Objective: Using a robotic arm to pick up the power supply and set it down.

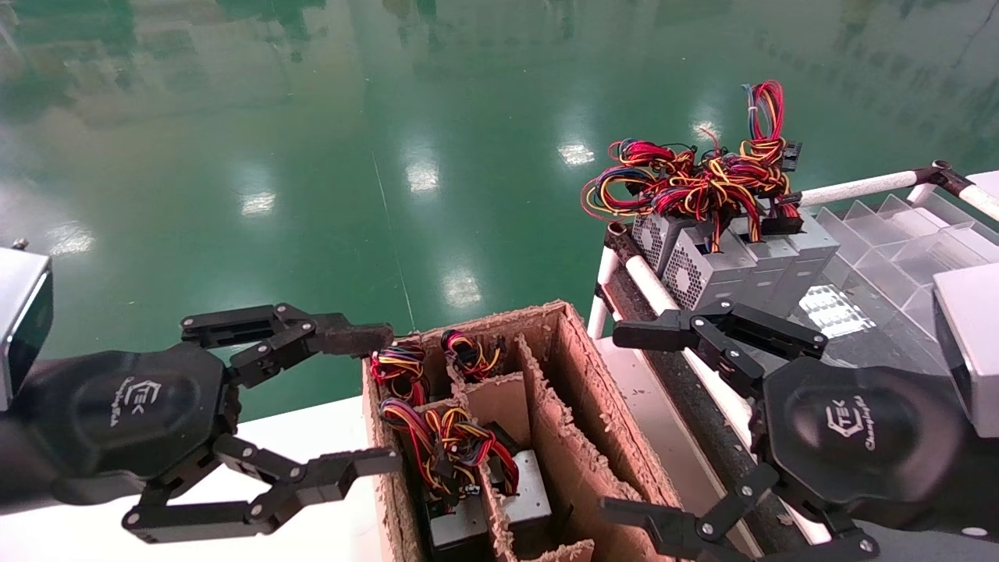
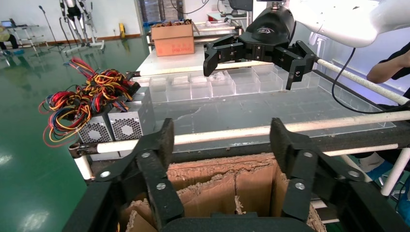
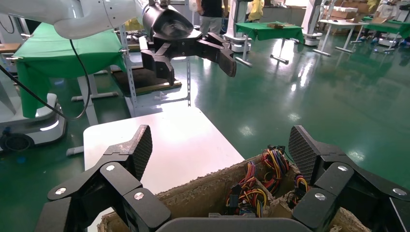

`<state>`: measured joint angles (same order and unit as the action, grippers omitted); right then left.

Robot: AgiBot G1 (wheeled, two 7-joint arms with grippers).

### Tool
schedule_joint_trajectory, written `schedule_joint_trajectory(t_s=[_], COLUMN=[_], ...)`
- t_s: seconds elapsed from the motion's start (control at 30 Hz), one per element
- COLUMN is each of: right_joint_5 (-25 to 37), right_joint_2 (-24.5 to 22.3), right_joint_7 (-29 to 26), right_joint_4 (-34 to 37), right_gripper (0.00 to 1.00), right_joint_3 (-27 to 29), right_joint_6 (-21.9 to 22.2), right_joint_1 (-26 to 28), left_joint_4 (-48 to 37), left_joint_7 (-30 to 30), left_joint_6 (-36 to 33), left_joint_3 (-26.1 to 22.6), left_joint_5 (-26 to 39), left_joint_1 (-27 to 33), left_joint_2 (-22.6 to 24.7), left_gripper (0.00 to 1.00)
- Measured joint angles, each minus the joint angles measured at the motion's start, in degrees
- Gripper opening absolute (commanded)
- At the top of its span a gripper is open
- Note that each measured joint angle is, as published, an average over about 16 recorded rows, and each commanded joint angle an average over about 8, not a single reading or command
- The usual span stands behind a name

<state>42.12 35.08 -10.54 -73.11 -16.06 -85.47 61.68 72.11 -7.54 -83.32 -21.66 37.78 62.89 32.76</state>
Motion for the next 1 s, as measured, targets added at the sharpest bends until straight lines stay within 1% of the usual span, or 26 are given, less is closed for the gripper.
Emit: schedule_joint_trajectory(t_s=[0.27,0.53,0.73,1.0], right_joint_5=[1.46,6.93,12.42,18.78], right_joint_2=[0.23,1.98,5.54,12.39], right_joint_7=[0.45,0.24,-0.77,-0.75], right_joint_4=[0.78,3.08,7.22,16.28], right_gripper=[1.00,1.00,1.00,1.00], right_joint_3=[-0.36,-2.73,-6.18,-11.13], right_joint_6=[1.12,3.78,4.88,4.42], right_joint_1=[-0.17,0.86,3.28,7.45], left_joint_4=[0.00,-0.01,-0.01,-0.01], left_joint_7=[0.00,0.00,0.00,0.01], left_joint_6=[0.00,0.00,0.00,0.00], left_joint_3=[0.00,-0.01,-0.01,-0.01], left_joint_5=[0.00,0.00,0.00,-0.01], left_joint_1=[0.00,0.00,0.01,0.01], left_joint_2=[0.00,0.00,0.00,0.00], left_gripper=[0.00,0.00,0.00,0.00])
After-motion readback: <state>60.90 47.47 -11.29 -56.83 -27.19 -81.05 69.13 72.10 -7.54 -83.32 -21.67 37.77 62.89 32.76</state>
